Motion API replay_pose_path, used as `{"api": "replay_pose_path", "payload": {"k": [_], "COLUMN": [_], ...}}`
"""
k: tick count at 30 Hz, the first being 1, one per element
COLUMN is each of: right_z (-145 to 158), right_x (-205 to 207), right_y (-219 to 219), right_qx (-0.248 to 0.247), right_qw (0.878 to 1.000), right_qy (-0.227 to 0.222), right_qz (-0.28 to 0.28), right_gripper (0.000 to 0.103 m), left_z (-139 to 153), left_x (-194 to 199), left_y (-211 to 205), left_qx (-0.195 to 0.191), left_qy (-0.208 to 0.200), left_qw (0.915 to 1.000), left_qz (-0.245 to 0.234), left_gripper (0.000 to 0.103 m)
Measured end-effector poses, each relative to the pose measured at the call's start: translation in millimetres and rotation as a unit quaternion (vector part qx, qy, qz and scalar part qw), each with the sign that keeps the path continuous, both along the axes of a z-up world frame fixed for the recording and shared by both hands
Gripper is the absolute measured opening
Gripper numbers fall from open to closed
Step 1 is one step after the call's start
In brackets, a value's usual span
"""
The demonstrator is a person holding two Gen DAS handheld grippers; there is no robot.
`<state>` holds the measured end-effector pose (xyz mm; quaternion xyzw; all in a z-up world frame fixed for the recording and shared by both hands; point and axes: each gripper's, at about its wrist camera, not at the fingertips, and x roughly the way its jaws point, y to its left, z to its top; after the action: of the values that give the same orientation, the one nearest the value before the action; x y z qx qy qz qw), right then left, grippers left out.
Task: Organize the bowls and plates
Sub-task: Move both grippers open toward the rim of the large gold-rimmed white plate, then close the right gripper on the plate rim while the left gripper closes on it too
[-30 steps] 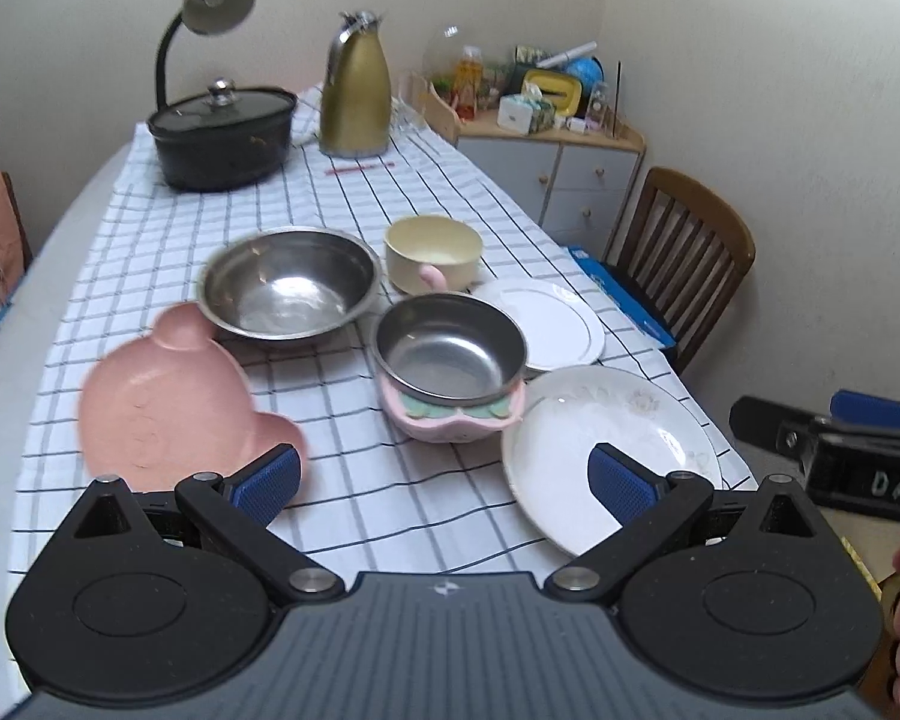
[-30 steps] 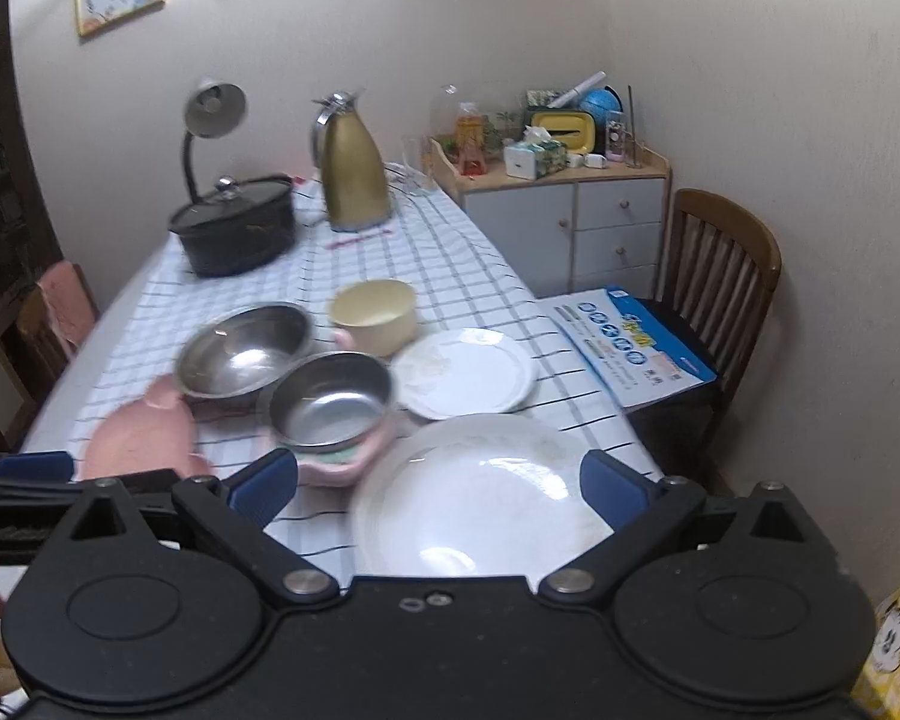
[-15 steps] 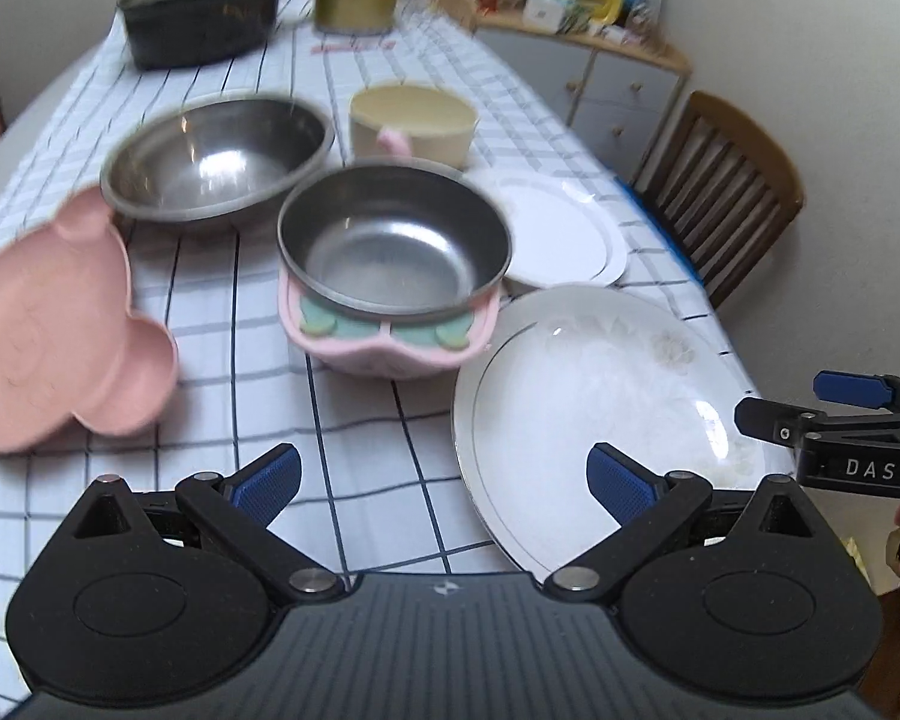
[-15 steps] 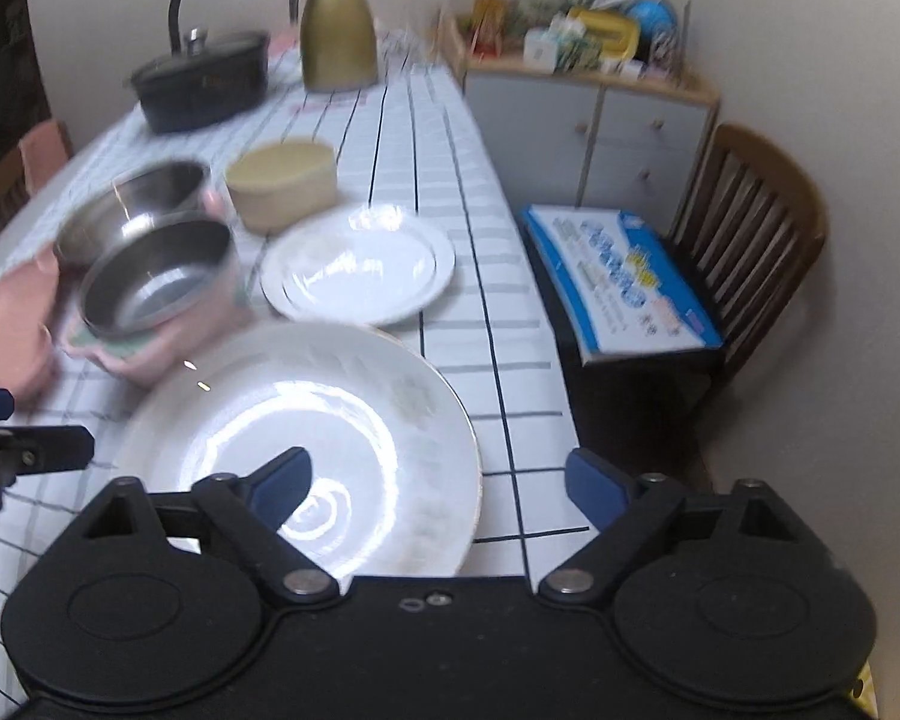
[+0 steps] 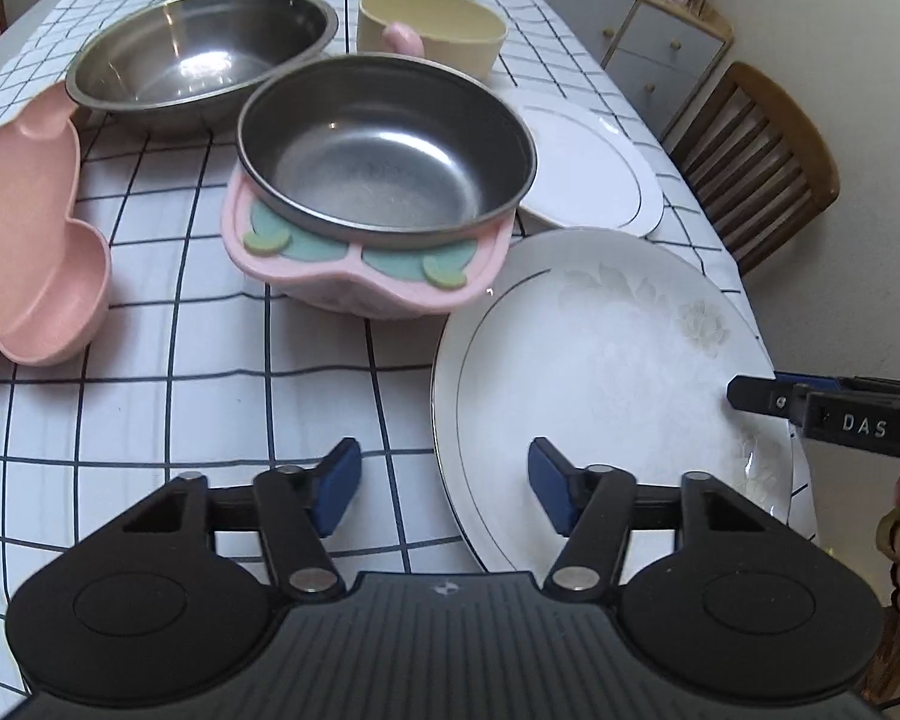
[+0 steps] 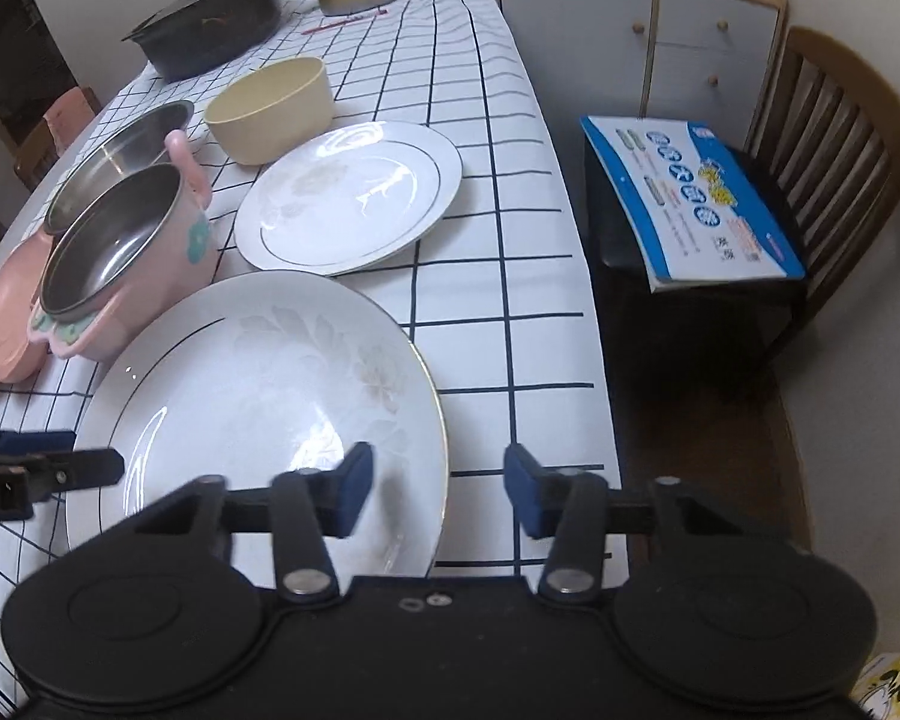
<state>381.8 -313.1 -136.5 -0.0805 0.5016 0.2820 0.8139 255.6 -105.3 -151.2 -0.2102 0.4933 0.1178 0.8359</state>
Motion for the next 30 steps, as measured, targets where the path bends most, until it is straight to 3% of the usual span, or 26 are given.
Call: {"api": "replay_pose_path", "payload": {"k": [7,9,10,12,22,30], "right_z": [-4.3,-3.7,-3.5,-3.4,-3.1,5.7], "right_x": [2.6,3.0,2.8,1.8,-4.2,-37.7], "right_y": [-1.2,0.0,0.6,1.8,-0.5,-7.1], "right_qx": [0.008,0.012,0.013,0.010,0.011,0.011], "right_qw": [1.000,1.000,1.000,1.000,1.000,0.999], "right_qy": [0.018,0.022,0.022,0.019,0.027,0.024], "right_qz": [0.012,0.015,0.017,0.018,-0.005,-0.019], "right_gripper": [0.026,0.021,0.018,0.019,0.016,0.015], "left_z": [-2.3,-4.4,-6.4,-8.8,-10.4,-5.3], "left_x": [5.2,5.2,4.9,4.9,1.5,-23.7], "left_y": [2.6,5.2,7.3,10.1,12.6,13.3], "left_qx": [-0.024,-0.040,-0.053,-0.064,-0.076,-0.086], "left_qy": [0.002,0.004,0.006,0.011,0.012,0.009], "left_qw": [0.9997,0.9992,0.9985,0.9978,0.9970,0.9960], "left_qz": [0.002,0.007,0.008,0.013,-0.006,-0.025], "left_gripper": [0.032,0.028,0.022,0.018,0.016,0.015]}}
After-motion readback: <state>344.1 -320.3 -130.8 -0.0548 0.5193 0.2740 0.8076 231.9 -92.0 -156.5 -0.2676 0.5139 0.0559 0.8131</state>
